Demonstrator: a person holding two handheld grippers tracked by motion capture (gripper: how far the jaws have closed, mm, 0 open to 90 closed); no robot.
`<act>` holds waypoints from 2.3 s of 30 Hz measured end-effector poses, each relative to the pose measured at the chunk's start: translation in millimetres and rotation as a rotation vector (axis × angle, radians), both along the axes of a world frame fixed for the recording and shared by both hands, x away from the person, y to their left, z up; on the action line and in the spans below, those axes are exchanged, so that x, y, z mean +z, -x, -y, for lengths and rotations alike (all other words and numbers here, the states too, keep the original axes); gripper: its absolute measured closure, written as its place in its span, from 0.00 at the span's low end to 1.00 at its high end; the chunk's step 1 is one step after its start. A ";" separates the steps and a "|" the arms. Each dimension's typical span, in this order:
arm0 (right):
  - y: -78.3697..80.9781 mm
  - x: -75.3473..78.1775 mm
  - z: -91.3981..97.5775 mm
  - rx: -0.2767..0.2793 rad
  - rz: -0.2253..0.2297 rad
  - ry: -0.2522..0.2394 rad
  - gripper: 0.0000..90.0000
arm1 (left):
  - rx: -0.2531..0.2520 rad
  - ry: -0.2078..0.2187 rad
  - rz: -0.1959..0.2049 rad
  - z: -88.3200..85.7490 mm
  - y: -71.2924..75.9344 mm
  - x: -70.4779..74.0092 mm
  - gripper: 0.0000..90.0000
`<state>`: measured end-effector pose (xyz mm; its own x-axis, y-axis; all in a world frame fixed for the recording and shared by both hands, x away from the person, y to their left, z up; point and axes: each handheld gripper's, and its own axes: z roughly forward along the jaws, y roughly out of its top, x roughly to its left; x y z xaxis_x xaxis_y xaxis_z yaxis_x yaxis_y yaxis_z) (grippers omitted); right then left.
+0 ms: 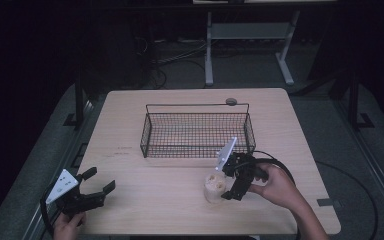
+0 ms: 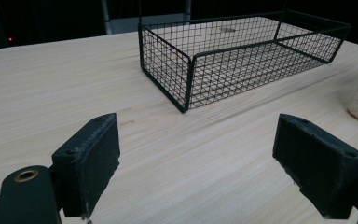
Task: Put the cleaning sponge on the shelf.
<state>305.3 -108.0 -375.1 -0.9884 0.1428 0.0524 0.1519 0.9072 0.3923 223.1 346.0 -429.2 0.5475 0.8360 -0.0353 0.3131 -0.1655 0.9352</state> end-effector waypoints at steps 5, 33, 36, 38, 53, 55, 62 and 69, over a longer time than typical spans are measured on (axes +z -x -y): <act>-1.6 -0.9 -7.4 0.018 0.000 0.010 0.20 | 0.000 0.002 0.001 -0.2 0.0 0.2 0.15; -13.7 -14.1 -20.9 0.052 -0.052 0.029 0.32 | -0.003 0.010 0.003 0.9 -0.8 0.5 0.15; -13.9 -14.0 -21.1 0.056 -0.056 0.028 0.33 | 0.000 0.012 0.003 0.6 -0.7 0.6 0.15; -13.6 -13.1 -20.5 0.057 -0.055 0.030 0.33 | 0.001 0.013 0.008 -1.0 -0.5 1.2 0.16; -18.0 4.7 -21.4 0.082 -0.033 0.034 0.33 | 0.002 0.018 0.005 -1.2 -0.2 0.9 0.15; -18.6 7.3 -22.5 0.086 -0.031 0.038 0.33 | 0.001 0.019 0.005 -1.1 0.0 1.0 0.15; -23.1 18.1 -24.0 0.092 -0.013 0.032 0.33 | 0.005 0.025 0.011 -0.7 0.7 1.8 0.16; -27.8 26.5 -27.1 0.102 0.000 0.023 0.34 | 0.003 0.022 0.011 -0.7 0.5 1.9 0.15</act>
